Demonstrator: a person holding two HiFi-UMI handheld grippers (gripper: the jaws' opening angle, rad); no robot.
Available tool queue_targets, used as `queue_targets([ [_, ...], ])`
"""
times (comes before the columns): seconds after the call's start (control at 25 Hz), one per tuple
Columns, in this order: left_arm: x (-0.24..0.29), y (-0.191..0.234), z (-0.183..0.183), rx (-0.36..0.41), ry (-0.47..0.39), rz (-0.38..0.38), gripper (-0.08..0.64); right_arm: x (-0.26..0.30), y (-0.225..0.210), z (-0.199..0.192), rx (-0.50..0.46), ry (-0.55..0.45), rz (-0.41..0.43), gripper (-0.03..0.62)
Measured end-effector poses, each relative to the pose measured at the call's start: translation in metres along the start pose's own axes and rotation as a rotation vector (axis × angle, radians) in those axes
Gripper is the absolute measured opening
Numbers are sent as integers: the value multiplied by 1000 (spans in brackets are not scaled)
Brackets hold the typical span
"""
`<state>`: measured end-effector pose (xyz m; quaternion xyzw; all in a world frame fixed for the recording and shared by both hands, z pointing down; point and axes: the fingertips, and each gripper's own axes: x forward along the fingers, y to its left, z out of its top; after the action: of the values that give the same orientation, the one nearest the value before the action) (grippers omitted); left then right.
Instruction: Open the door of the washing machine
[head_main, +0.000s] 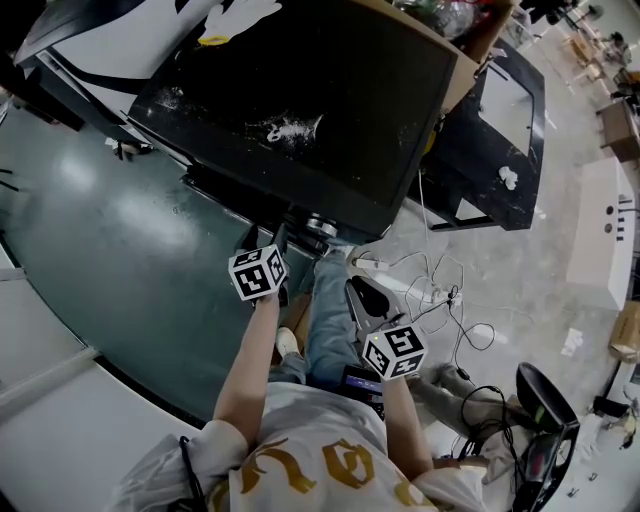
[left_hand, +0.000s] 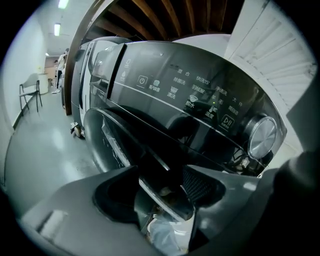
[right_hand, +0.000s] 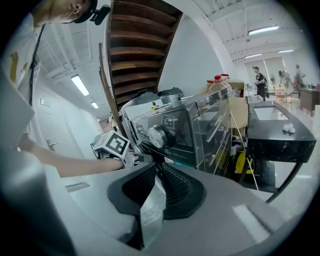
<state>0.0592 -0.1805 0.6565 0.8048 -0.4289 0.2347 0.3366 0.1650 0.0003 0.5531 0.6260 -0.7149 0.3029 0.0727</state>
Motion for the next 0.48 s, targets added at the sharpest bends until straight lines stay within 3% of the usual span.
queue_targets([
  [0.08,2,1,-1,-27,-4,15,259,0,1,-1,-4,2,0,48],
  [0.24,9,6,-4,-165,1,29,266,-1,1,-2,-11,8,-5,44],
  [0.48,9,6,-5,-161,-9,44,270,-5,1,0,-16,2,-12,38],
])
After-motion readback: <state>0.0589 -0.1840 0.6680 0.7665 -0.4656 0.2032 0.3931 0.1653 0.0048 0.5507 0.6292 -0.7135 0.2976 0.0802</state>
